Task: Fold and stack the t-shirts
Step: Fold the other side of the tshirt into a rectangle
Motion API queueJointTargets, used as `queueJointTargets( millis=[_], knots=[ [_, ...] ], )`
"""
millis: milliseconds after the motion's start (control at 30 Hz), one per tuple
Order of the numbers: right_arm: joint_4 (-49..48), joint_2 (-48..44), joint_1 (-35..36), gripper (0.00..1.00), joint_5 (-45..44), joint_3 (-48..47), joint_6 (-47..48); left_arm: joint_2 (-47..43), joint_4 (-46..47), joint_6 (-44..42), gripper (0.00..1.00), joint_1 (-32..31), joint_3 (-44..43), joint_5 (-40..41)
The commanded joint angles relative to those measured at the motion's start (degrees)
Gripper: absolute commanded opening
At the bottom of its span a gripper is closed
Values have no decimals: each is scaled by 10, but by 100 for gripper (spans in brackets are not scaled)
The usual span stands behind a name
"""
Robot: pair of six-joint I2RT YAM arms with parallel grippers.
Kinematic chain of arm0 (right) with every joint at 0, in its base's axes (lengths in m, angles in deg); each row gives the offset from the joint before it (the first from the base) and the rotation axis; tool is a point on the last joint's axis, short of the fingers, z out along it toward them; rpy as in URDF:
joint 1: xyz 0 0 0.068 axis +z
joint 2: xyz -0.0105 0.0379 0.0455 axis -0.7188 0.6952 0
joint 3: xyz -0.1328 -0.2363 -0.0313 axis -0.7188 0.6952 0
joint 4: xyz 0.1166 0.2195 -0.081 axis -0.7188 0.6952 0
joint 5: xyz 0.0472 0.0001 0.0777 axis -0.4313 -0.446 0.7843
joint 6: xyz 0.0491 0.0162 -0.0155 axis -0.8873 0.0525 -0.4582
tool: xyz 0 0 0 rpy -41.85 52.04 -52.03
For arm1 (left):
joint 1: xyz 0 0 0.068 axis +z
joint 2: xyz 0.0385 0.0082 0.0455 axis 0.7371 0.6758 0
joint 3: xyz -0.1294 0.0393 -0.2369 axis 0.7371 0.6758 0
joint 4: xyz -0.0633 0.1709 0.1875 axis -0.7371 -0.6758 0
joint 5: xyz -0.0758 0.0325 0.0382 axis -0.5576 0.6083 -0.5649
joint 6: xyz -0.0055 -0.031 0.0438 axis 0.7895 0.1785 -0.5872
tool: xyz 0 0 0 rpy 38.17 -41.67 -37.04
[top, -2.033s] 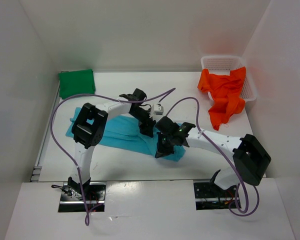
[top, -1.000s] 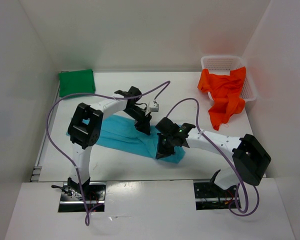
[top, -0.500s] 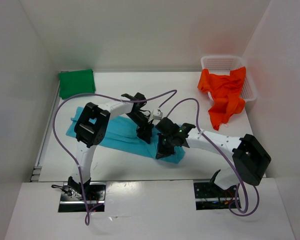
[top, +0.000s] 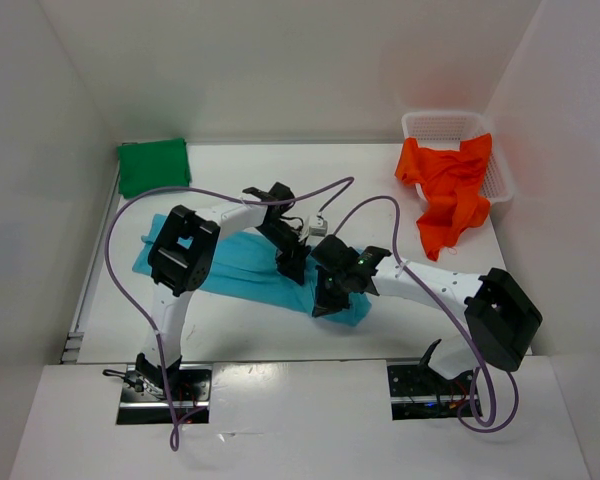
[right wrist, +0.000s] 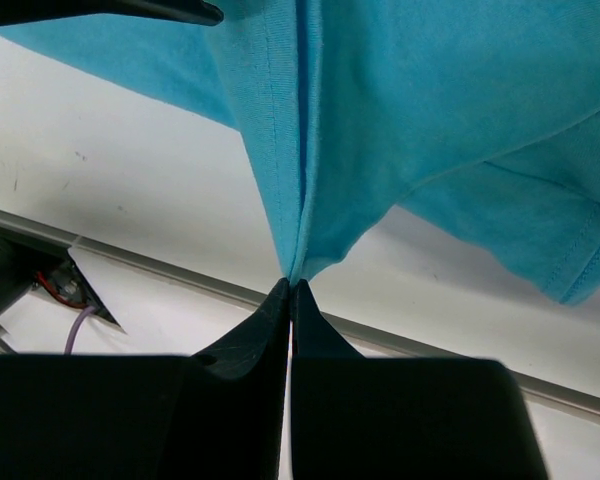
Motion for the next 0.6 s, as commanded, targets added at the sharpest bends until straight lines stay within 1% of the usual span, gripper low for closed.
queueJointTargets(
  millis=[0,200,500,567],
  knots=[
    [5,2,-8,0,-29,-10,-7,-13,34,7,77,-1,4,26],
    [23,-4,-33,0,-57,-21,-7,-13,47,34,78,-1,-1,36],
    [23,7,-39,0,-57,-38,-2,-24,64,59,80,-1,-7,60],
    [18,0,-39,0,-45,-33,-2,-32,64,59,80,-1,-12,49]
  ],
)
